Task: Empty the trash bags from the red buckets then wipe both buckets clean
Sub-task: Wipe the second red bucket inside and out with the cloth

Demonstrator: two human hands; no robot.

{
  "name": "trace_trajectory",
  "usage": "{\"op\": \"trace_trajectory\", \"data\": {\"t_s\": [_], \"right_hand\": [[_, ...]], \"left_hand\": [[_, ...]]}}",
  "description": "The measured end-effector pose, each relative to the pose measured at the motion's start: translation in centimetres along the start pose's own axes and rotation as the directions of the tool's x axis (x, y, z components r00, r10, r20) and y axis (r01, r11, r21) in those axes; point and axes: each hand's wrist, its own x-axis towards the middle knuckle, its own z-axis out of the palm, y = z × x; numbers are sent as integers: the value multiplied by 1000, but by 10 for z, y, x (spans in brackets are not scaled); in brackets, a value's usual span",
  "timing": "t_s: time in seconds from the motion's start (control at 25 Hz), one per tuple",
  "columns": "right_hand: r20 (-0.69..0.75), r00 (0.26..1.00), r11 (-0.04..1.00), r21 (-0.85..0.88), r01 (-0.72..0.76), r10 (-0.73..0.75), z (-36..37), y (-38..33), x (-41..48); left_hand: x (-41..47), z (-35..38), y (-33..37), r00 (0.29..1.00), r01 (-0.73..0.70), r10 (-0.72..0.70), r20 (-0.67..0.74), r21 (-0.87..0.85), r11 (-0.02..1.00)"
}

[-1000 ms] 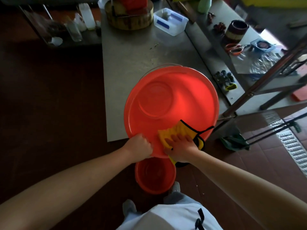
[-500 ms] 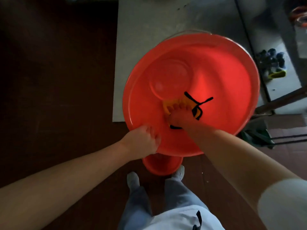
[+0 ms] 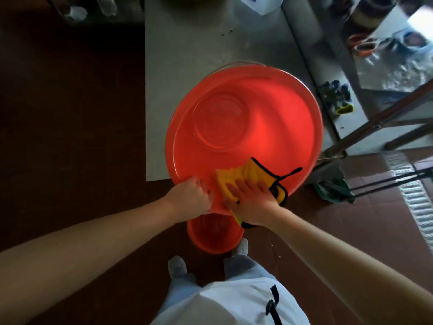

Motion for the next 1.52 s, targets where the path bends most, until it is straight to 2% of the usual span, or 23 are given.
{"op": "trace_trajectory", "data": {"t_s": [0.12, 0.2, 0.4, 0.56, 0.72, 0.88, 1.0, 1.12, 1.24, 1.4, 1.44, 1.52], "right_hand": [[-17, 1000, 999, 37, -14, 15, 8, 1, -21], [20, 999, 999, 34, -28, 27, 8, 1, -11], [20, 1000, 1000, -25, -16, 17, 3, 4, 61], [-18, 1000, 996, -89, -24, 22, -2, 16, 128], [59, 996, 995, -77, -61, 65, -4, 19, 158], [74, 996, 998, -43, -41, 45, -7, 12, 125], [67, 998, 1000, 7, 16, -17, -2, 6, 75], [97, 994, 998, 35, 54, -57, -6, 9, 27], [120, 984, 985, -99, 142, -130, -11, 19, -3], [-47, 982, 910, -387, 152, -184, -21, 33, -19], [-64, 979, 890, -432, 147, -193, -25, 34, -18], [-80, 973, 863, -482, 151, -215, -28, 27, -15]], "left_hand": [[0, 2, 1, 1000, -10, 10, -12, 37, 999], [1, 8, 2, 1000, -9, 9, 8, 20, 1000], [2, 16, 3, 1000, -16, 16, 5, -28, 999], [5, 18, 15, 1000, 23, -22, -19, 27, 999], [13, 21, 20, 1000, 27, -26, -15, 41, 999], [6, 10, 12, 999, 49, -49, 10, 82, 995], [4, 3, 7, 996, -10, 4, 87, 69, 998], [-2, -4, -9, 995, -30, 21, 99, 92, 995], [-12, -7, -25, 992, -4, -12, 125, 130, 992], [-37, -19, -59, 979, -4, -24, 203, 135, 991], [-45, -27, -72, 984, 3, -33, 177, 165, 986], [-62, -40, -87, 995, 87, -100, 27, 301, 950]]}}
